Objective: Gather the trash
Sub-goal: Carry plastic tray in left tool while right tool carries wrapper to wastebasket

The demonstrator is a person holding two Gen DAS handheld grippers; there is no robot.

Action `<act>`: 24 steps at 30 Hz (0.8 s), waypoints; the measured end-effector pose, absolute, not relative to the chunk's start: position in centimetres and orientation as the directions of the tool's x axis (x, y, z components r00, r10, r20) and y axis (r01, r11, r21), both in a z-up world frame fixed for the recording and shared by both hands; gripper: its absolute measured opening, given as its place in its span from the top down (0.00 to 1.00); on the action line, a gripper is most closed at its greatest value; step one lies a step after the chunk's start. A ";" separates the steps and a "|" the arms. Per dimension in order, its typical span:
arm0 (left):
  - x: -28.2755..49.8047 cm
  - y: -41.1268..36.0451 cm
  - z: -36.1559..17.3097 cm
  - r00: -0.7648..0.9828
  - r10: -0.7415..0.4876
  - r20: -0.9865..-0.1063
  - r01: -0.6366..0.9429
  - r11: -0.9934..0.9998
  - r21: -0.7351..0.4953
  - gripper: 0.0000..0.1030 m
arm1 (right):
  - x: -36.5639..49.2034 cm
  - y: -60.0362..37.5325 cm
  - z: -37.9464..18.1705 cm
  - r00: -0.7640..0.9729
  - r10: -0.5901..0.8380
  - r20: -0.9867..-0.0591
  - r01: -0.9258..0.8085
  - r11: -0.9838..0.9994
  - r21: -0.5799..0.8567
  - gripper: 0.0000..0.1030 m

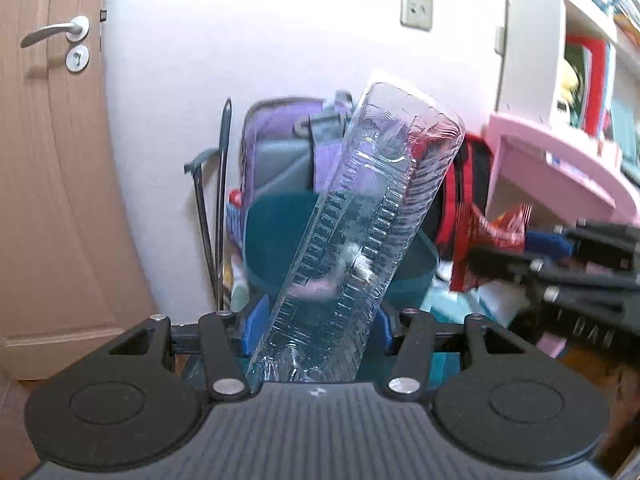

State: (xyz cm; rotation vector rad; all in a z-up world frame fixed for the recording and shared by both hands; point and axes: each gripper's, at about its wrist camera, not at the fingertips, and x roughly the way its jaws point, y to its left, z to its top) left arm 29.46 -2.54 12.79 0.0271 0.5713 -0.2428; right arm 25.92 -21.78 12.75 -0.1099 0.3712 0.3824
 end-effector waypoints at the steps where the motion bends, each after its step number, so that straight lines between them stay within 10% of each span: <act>1: 30.4 -2.9 13.4 0.818 -0.213 -0.534 0.226 0.973 -0.042 0.49 | 26.3 -21.6 13.0 0.864 0.340 -0.372 -0.379 0.925 -0.035 0.71; 24: 45.0 -7.3 8.0 0.708 -0.165 -0.687 0.206 0.978 -0.023 0.49 | 39.2 -20.9 6.8 0.752 0.311 -0.582 -0.398 0.917 -0.023 0.69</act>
